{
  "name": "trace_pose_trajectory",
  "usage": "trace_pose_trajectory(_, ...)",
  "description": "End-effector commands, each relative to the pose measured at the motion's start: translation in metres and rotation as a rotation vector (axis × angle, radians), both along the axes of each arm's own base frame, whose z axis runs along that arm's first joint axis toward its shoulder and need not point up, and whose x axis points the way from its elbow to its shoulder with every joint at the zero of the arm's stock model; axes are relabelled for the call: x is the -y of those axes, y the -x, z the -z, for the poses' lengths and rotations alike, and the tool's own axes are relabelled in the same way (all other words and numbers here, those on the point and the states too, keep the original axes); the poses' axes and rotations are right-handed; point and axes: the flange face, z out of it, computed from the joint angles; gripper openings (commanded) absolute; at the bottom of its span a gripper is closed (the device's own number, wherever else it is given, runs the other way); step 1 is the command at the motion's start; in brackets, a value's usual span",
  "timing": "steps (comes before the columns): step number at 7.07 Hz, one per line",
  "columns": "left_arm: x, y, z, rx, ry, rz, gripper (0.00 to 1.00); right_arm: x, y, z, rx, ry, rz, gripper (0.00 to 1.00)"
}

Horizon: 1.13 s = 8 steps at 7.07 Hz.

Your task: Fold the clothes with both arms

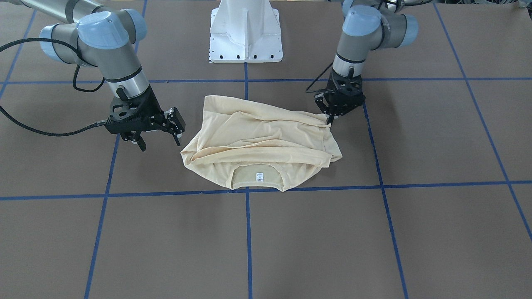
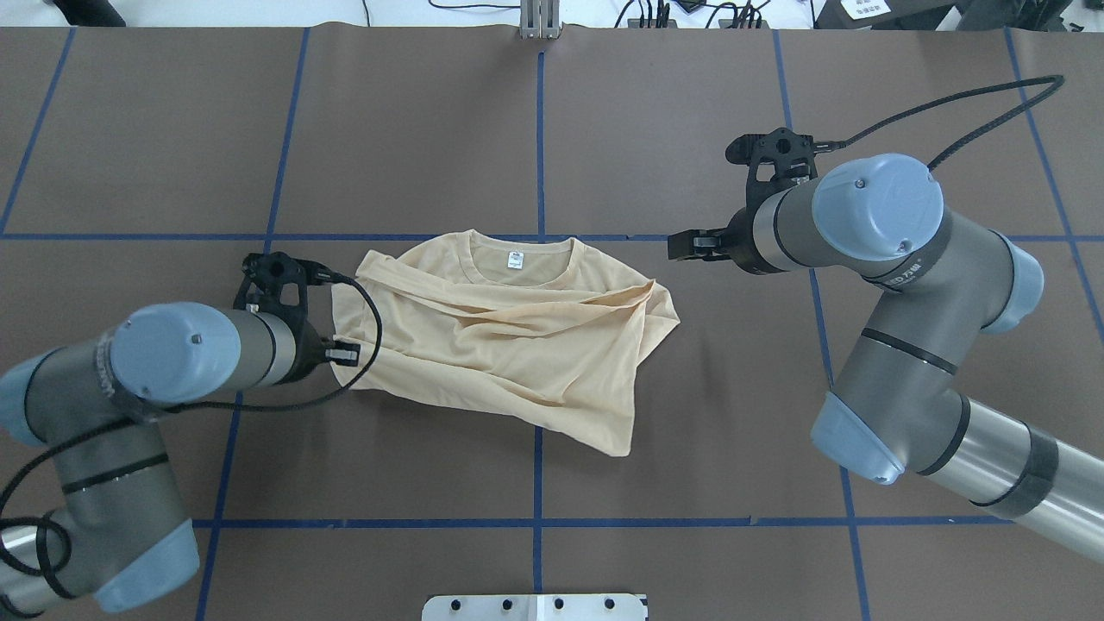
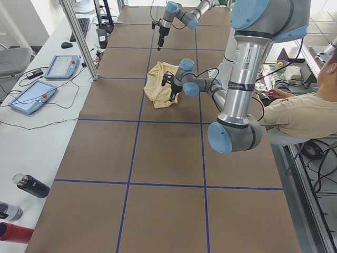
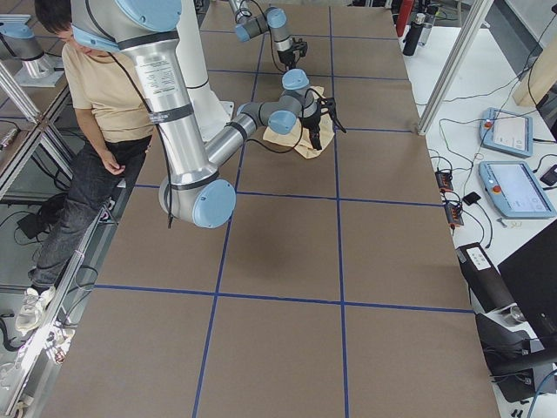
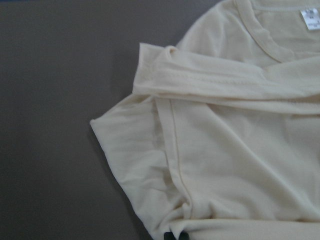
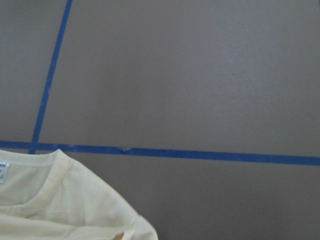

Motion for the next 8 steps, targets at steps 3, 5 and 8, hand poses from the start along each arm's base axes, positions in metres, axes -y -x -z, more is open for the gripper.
trace_pose_trajectory(3,0.218,0.058,-0.045,0.189,-0.161,0.096,0.0,-0.001,0.001,-0.001,-0.001,0.002,0.001,1.0)
trace_pose_trajectory(5,0.264,0.06,-0.066,0.164,-0.243,0.108,0.65,-0.001,0.003,0.003,0.007,0.01,-0.008,1.0)
trace_pose_trajectory(8,0.292,0.136,-0.068,0.186,-0.342,-0.034,1.0,0.01,0.053,0.049,0.069,0.067,-0.067,1.0)
